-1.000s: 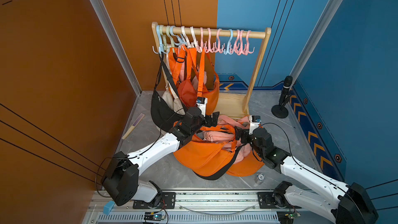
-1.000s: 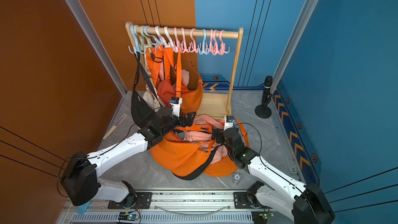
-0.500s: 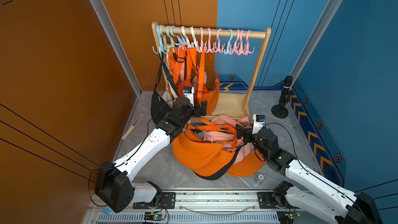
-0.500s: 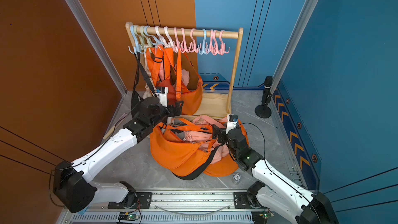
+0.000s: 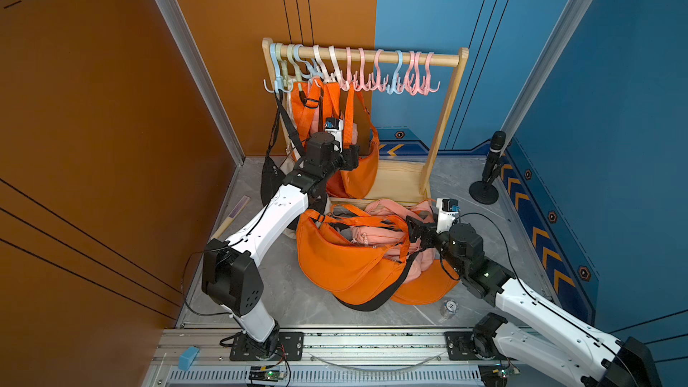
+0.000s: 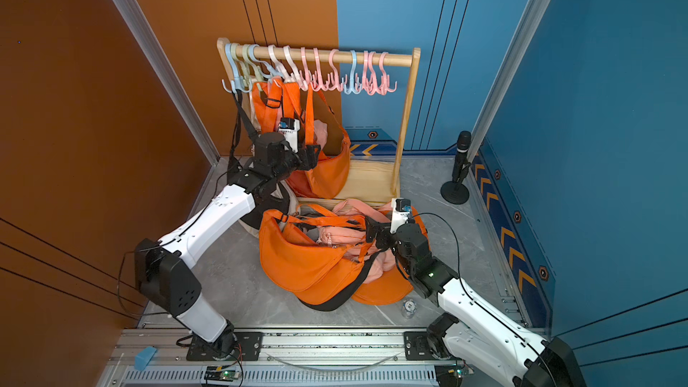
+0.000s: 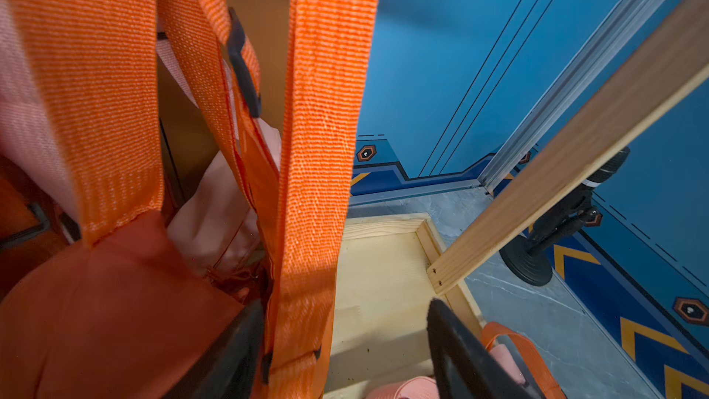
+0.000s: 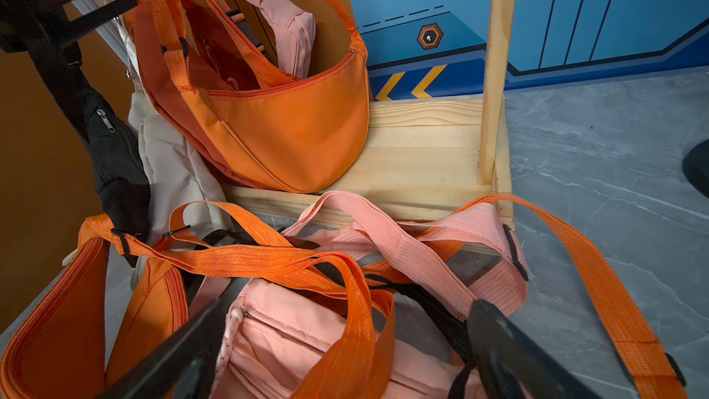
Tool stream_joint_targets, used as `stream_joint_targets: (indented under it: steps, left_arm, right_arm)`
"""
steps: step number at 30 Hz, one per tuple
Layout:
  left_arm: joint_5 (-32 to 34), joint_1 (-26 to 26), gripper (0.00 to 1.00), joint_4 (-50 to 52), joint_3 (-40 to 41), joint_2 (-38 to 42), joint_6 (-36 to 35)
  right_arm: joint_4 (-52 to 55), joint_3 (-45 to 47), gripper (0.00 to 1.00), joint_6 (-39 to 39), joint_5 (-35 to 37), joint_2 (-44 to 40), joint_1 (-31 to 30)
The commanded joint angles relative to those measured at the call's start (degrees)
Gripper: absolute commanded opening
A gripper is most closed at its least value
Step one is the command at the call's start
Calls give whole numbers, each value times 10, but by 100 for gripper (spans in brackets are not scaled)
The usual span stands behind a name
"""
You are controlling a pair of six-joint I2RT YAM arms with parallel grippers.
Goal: Take the bag off the hook
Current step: Pick up the bag from the hook.
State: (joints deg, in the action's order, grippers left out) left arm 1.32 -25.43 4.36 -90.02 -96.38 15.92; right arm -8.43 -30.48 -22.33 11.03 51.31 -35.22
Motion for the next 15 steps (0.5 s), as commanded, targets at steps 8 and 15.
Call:
stream_joint_targets:
  steps: [8, 15]
  left_arm:
    - [-37, 14, 41, 3, -79, -55, 1]
    - [-41, 17, 0, -3, -78, -46, -2]
  right_arm:
    - [-35, -16, 100, 17, -30, 51, 5]
    - [-63, -47, 100, 21, -33, 106, 9]
